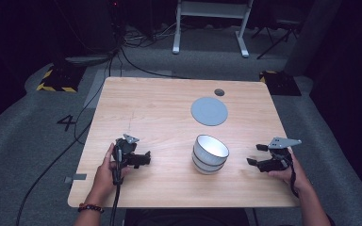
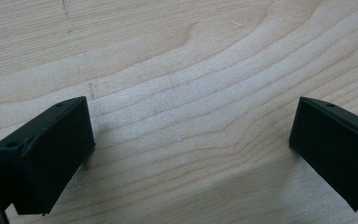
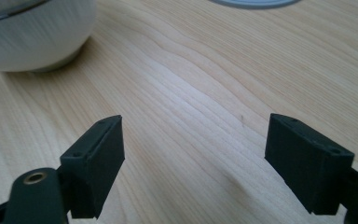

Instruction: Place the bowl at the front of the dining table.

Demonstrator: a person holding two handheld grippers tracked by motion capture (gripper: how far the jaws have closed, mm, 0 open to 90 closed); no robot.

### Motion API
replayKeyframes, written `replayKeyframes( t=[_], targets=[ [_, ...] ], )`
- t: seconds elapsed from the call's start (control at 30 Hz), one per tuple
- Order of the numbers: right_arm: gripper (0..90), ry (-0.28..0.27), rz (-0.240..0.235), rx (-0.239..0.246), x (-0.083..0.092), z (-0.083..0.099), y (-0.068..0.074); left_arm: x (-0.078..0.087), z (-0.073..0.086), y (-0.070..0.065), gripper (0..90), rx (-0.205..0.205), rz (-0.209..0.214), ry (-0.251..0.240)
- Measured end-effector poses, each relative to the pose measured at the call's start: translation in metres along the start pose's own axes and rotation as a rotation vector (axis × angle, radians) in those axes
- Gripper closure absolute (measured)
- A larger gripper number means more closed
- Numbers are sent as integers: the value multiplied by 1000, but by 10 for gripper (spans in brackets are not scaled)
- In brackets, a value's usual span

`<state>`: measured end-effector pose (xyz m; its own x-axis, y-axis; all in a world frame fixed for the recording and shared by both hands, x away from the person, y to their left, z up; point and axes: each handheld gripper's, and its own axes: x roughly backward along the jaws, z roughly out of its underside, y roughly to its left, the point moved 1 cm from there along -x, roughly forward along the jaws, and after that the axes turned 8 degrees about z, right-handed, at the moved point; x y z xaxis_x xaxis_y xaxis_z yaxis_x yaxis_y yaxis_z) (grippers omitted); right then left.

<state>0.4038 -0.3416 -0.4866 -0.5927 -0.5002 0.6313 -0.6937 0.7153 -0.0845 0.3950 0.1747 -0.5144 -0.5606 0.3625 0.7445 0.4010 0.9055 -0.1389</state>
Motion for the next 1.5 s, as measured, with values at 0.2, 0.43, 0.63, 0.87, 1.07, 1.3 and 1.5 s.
replayKeyframes(
  t=[0.2,0.43,0.63,0.87,1.07,1.3,1.5],
  targets=[
    [202,-11,-11,14,4,-6,6,0,0,0,0,3,1,-3],
    [202,-37,-36,37,9,-18,15,0,0,0,0,2,1,-2],
    [203,-45,-55,70,10,-27,26,0,0,0,0,2,1,-2],
    [208,-62,-73,95,13,-36,36,0,0,0,0,2,1,-2],
    [210,-67,-96,122,13,-41,43,0,0,0,0,2,0,-3],
    [211,-77,-118,143,14,-48,52,0,0,0,0,1,-3,-4],
    [213,-83,-126,162,15,-55,59,0,0,0,0,1,-1,-3]
  ],
)
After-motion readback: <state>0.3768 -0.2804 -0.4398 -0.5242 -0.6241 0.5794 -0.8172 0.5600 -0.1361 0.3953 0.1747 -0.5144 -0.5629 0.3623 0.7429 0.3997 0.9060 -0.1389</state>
